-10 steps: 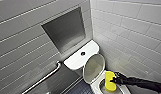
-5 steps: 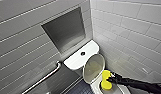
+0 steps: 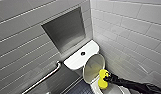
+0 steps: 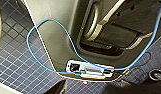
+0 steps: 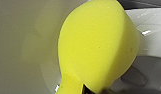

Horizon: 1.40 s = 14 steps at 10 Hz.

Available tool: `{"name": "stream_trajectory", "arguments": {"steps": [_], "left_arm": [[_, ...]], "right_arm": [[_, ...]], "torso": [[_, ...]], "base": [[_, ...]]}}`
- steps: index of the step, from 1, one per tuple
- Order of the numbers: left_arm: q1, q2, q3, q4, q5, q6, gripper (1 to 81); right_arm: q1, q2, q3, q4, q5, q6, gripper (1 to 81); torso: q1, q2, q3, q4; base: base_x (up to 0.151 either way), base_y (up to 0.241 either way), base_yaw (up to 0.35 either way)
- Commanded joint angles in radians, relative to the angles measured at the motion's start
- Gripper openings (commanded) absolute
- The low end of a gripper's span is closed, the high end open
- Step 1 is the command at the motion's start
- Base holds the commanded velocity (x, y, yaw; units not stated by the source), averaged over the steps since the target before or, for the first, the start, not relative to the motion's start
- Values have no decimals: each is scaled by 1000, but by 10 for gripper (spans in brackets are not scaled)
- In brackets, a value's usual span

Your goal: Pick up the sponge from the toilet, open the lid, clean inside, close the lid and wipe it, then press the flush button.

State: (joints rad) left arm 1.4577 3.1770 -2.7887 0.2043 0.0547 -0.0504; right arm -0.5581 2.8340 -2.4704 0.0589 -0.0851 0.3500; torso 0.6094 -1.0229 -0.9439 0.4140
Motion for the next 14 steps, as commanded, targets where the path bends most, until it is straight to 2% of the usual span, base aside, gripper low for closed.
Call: {"name": "stream_trajectory", "arguments": {"steps": [1,2,5,11,13,14], "left_arm": [[22,-15,-6,-9,99,1,811],[22,-15,-6,-9,100,1,811],[22,-15,-6,-9,103,1,811],[22,-14,-6,-9,103,1,811],[22,-14,-6,-9,103,1,811],[22,-14,-6,-9,103,1,811]], "right_arm": [[37,113,-91,29,14,151,10],[22,123,-85,18,25,167,10],[9,123,-80,-24,28,159,10],[-32,110,-74,-27,34,158,10],[-52,110,-65,-25,65,158,10],[-52,109,-65,-25,65,158,10]], "torso": [[0,0,0,0],[0,0,0,0],[0,0,0,0],[0,0,0,0],[0,0,0,0],[0,0,0,50]], "base": [[0,0,0],[0,0,0],[0,0,0],[0,0,0],[0,0,0],[0,0,0]]}}
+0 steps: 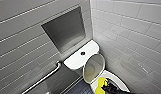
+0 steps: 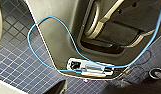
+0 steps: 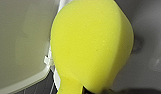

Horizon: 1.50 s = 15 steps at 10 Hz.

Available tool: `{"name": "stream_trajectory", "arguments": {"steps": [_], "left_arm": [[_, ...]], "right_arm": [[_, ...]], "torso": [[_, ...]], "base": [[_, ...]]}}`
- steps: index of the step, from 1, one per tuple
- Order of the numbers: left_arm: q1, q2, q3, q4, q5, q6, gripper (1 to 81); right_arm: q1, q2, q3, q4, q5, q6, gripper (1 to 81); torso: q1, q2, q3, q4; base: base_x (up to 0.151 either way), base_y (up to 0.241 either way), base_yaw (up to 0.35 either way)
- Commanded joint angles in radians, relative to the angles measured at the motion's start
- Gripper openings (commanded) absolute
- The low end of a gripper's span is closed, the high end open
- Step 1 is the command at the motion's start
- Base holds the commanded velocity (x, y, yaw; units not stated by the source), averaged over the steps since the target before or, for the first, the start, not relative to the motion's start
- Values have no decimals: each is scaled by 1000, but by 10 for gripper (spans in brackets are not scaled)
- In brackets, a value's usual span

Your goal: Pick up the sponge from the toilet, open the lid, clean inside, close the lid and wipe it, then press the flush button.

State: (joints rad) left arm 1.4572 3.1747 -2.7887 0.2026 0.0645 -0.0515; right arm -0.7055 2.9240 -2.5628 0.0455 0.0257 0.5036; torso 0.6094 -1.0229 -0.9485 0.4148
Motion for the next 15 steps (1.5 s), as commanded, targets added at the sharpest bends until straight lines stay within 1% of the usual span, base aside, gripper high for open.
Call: {"name": "stream_trajectory", "arguments": {"steps": [1,2,3,4,5,6,7,8,9,10,11,12,15], "left_arm": [[22,-11,-6,-8,94,2,811],[22,-11,-6,-8,94,2,811],[22,-11,-6,-8,92,2,811],[22,-11,-6,-8,94,2,811],[22,-11,-6,-8,92,2,811],[22,-11,-6,-8,92,2,811],[22,-10,-6,-6,92,2,811],[22,-10,-6,-6,92,2,811],[22,-8,-6,-6,92,2,811],[22,-7,-6,-6,92,2,811],[22,-4,-6,-6,90,4,811],[22,-4,-6,-5,90,4,811],[22,-2,-6,-5,90,4,811]], "right_arm": [[96,16,27,-12,-46,4,10],[96,14,27,-12,-46,4,10],[96,14,27,-12,-46,4,10],[96,14,36,-18,-46,4,10],[96,13,46,-32,-50,4,10],[94,11,55,-35,-55,4,10],[93,5,70,-35,-61,4,10],[77,-3,82,-35,-46,4,10],[71,-12,92,-35,-46,4,10],[60,-42,136,-36,-44,4,10],[40,-94,220,-38,-31,4,10],[21,-153,303,-52,0,1,10],[-50,-282,452,-55,19,1,10]], "torso": [[0,0,0,97],[0,0,-2,107],[0,0,-3,131],[0,0,-3,164],[0,0,-3,102],[0,0,-3,130],[0,0,-3,145],[0,0,-36,148],[0,0,-7,147],[0,0,-12,147],[0,0,-14,147],[0,0,-14,147],[0,0,-14,147]], "base": [[0,0,0],[0,0,0],[0,0,0],[0,0,0],[0,0,0],[0,0,0],[0,0,0],[0,0,0],[0,0,0],[0,0,0],[0,0,0],[0,0,0],[0,0,0]]}}
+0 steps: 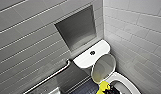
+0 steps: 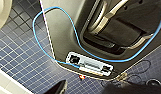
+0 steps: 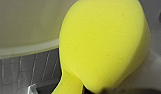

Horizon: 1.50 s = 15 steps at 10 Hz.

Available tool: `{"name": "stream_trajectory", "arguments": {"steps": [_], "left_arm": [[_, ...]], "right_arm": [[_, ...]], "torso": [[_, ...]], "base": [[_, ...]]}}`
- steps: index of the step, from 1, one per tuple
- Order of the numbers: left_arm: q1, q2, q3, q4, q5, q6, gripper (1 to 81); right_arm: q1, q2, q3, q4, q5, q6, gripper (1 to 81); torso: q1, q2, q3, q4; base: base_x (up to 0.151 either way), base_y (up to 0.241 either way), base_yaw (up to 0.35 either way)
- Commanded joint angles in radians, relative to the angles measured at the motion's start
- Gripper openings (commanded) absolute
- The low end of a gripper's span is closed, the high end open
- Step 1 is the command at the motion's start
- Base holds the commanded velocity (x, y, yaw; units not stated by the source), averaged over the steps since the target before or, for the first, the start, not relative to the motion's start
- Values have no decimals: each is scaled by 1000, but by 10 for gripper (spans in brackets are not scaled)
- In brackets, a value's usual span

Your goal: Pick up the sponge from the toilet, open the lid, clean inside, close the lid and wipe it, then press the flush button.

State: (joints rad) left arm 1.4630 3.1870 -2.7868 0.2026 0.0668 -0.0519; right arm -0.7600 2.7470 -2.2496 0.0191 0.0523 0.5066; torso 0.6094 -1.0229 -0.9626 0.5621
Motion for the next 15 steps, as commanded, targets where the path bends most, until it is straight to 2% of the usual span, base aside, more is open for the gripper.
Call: {"name": "stream_trajectory", "arguments": {"steps": [1,5,8,12,15], "left_arm": [[17,-15,-8,-5,87,4,811],[17,-15,-5,-5,88,4,811],[17,-15,-2,-5,88,4,811],[17,-15,-2,-3,88,4,811],[18,-16,-2,-2,88,4,811]], "right_arm": [[-26,-128,148,-27,14,-2,10],[-124,-191,125,-24,102,1,10],[-216,-319,258,-21,199,3,10],[-380,-398,257,-16,369,13,10],[-497,-470,263,-16,503,61,10]], "torso": [[0,0,0,0],[0,0,0,1],[0,0,0,1],[0,0,0,1],[0,0,0,2]], "base": [[0,0,0],[0,0,0],[0,0,0],[0,0,0],[0,0,0]]}}
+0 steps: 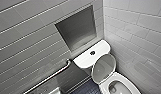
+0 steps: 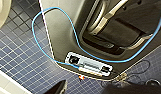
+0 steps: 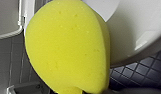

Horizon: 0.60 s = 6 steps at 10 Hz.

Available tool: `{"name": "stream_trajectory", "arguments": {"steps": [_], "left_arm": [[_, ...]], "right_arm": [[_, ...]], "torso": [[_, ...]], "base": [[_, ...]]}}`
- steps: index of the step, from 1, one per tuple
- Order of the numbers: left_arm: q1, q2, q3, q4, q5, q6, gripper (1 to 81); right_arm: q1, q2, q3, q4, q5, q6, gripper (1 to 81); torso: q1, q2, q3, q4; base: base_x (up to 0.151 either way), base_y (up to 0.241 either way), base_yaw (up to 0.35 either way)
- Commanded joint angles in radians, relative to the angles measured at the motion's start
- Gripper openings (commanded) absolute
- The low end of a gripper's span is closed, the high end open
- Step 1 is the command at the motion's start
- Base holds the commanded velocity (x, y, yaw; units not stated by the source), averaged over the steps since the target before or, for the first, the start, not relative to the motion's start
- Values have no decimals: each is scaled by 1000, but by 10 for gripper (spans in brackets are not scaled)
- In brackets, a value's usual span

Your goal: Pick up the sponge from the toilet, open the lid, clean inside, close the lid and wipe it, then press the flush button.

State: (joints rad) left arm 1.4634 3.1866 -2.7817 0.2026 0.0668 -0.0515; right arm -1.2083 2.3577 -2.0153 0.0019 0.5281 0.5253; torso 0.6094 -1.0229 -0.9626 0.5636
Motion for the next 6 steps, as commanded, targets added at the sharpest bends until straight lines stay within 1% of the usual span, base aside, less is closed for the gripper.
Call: {"name": "stream_trajectory", "arguments": {"steps": [1,3,4,5,6], "left_arm": [[16,-16,-6,-2,88,4,811],[16,-16,-4,-3,88,4,811],[16,-16,-4,0,88,4,811],[16,-16,-4,1,88,4,811],[16,-16,-3,3,88,5,811]], "right_arm": [[-87,-107,32,3,76,62,10],[-173,-154,20,1,179,129,10],[-199,-180,29,-9,226,143,10],[-210,-220,89,-16,234,139,10],[-216,-272,186,-34,234,134,10]], "torso": [[0,0,0,0],[0,0,0,0],[0,0,0,0],[0,0,0,0],[0,0,0,0]], "base": [[0,0,0],[0,0,0],[0,0,0],[0,0,0],[0,0,0]]}}
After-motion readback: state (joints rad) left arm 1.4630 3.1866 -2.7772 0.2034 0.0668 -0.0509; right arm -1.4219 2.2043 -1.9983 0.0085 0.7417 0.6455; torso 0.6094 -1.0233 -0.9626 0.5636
